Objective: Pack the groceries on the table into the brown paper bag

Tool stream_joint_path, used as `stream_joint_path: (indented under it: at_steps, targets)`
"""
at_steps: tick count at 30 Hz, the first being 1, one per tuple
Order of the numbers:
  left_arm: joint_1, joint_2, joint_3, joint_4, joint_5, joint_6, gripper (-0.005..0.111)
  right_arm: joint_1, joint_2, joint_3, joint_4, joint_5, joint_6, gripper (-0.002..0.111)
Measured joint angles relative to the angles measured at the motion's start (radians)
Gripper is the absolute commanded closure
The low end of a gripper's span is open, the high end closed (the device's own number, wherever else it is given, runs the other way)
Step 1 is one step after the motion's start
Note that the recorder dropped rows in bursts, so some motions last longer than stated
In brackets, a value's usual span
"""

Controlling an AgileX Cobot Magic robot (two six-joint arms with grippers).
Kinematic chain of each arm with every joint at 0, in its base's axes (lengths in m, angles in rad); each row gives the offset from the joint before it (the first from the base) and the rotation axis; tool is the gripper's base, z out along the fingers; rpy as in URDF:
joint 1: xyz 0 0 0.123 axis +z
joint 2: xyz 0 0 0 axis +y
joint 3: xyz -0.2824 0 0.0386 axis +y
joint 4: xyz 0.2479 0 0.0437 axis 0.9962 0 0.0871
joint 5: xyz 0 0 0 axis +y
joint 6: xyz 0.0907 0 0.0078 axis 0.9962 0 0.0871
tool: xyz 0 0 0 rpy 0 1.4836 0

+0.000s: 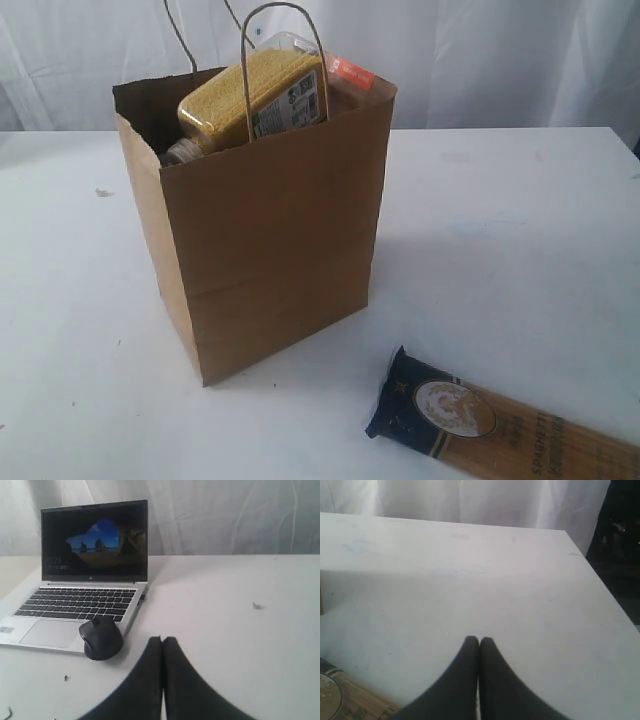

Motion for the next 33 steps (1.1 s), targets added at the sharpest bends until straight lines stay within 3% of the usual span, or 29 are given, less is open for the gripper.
stream_joint_path:
  at_steps: [4,11,33]
  targets:
    - [0.002,-0.245,0.065,-0.035,0.006,-0.015,0.107,0.000,0.000,0.000,0.000,0.000,0.000,0.108]
    - [0.006,-0.565,0.105,-0.100,0.137,0.167,0.107,0.000,0.000,0.000,0.000,0.000,0.000,0.108]
    - [0.006,-0.624,0.122,-0.111,0.172,0.212,0.107,0.000,0.000,0.000,0.000,0.000,0.000,0.108]
